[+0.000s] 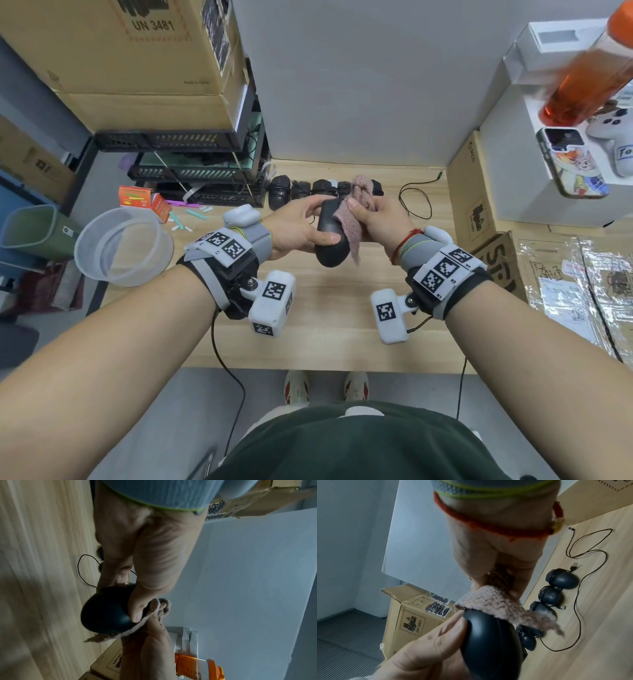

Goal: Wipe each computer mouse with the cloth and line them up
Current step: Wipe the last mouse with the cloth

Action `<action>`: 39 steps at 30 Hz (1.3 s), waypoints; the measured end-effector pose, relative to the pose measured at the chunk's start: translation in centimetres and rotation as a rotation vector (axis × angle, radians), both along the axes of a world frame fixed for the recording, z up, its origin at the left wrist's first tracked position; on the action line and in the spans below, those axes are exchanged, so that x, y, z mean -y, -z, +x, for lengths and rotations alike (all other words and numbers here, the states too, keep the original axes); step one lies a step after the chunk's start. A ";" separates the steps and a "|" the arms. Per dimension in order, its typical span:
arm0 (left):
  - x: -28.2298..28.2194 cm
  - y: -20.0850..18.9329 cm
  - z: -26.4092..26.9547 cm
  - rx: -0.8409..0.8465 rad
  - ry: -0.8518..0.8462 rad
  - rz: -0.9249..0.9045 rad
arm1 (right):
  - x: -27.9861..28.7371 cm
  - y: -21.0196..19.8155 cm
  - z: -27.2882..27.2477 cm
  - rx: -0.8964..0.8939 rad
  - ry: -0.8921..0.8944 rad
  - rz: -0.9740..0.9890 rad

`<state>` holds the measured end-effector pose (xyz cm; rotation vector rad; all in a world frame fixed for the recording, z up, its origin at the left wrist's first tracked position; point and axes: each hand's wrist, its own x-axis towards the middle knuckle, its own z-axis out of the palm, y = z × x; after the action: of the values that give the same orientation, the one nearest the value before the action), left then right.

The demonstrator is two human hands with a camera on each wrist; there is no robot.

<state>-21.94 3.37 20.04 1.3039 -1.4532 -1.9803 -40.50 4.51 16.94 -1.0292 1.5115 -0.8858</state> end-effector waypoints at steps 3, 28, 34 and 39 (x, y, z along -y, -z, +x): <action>0.0 -0.1 -0.3 0.031 -0.010 -0.023 | 0.3 -0.5 0.5 0.031 -0.011 0.001; 0.3 -0.1 -1.0 0.499 -0.145 -0.462 | -0.9 -2.0 3.0 -0.132 -0.143 -0.115; 0.4 -1.2 -1.1 0.760 0.053 -0.593 | -0.7 -2.6 4.0 -0.228 -0.240 -0.187; 0.5 -1.6 -1.1 0.724 0.077 -0.643 | 0.5 -2.1 3.2 -0.110 -0.025 -0.088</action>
<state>-23.09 2.90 21.65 1.7101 -2.2241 -0.9087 -37.31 4.01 19.02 -1.1750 1.5592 -0.8966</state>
